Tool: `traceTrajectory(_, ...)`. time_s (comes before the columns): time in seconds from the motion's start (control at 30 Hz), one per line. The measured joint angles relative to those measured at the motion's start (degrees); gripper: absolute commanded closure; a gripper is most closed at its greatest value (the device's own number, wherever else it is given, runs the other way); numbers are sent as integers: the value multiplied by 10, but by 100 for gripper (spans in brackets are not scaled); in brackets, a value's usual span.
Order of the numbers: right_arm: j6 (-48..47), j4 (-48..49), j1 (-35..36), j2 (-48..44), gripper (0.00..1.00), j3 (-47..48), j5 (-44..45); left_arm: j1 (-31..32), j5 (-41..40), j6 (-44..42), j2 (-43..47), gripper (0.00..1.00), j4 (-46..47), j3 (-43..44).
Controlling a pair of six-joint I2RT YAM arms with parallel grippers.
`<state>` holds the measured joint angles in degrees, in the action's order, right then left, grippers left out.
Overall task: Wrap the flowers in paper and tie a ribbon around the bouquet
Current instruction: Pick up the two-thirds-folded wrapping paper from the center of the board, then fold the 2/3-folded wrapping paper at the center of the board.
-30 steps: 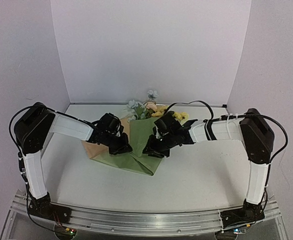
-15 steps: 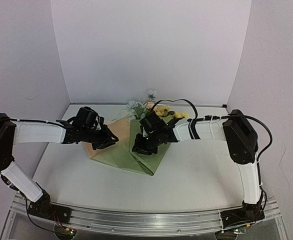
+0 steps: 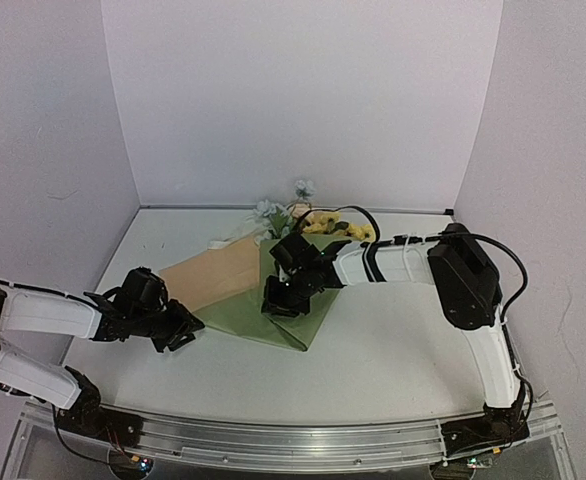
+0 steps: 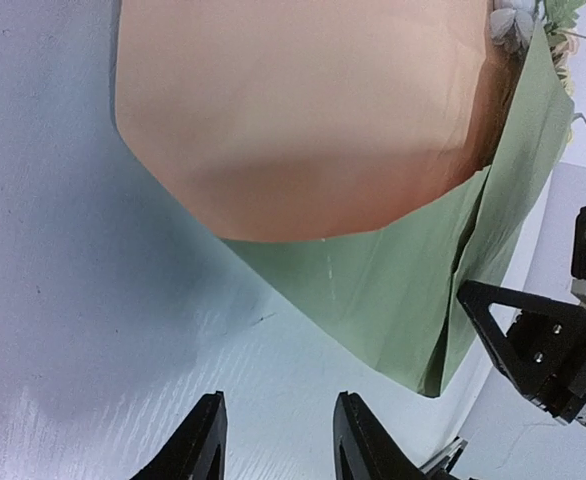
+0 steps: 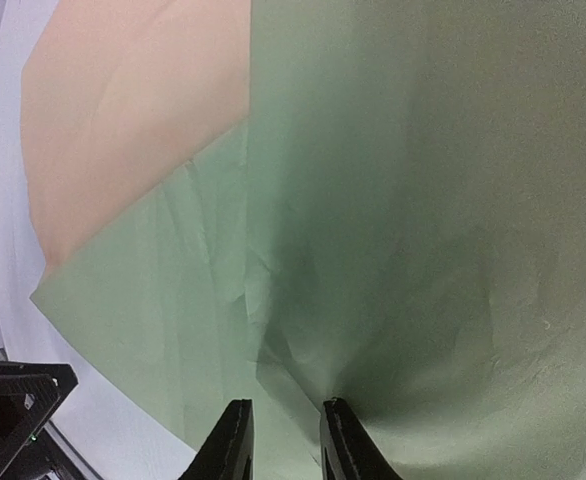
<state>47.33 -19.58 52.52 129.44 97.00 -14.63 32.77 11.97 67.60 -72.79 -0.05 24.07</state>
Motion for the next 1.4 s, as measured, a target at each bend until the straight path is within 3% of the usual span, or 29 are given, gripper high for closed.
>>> traceTrajectory(0.23, 0, -4, 3, 0, 76, 2, 0, 0, -36, 55, -9, 58, 116, -33)
traceTrajectory(0.47, 0, -6, 3, 1, 76, 2, 0, 0, -80, 88, -41, 59, 129, -34)
traceTrajectory(0.7, -2, -7, 3, 8, 76, 6, 0, 0, -99, 89, -86, 72, 127, -4)
traceTrajectory(0.9, -4, -8, 3, 9, 76, 9, 0, 0, -117, 73, -108, 96, 129, 5)
traceTrajectory(0.97, -4, -8, 3, 10, 76, 11, 0, 1, -122, 66, -108, 100, 123, 10)
traceTrajectory(1.17, -3, -12, 10, 14, 77, 20, 0, 19, -154, 40, -65, 100, 83, 13)
traceTrajectory(1.4, 7, -22, 38, 22, 80, 20, 11, 94, -210, 9, 35, 100, 26, 13)
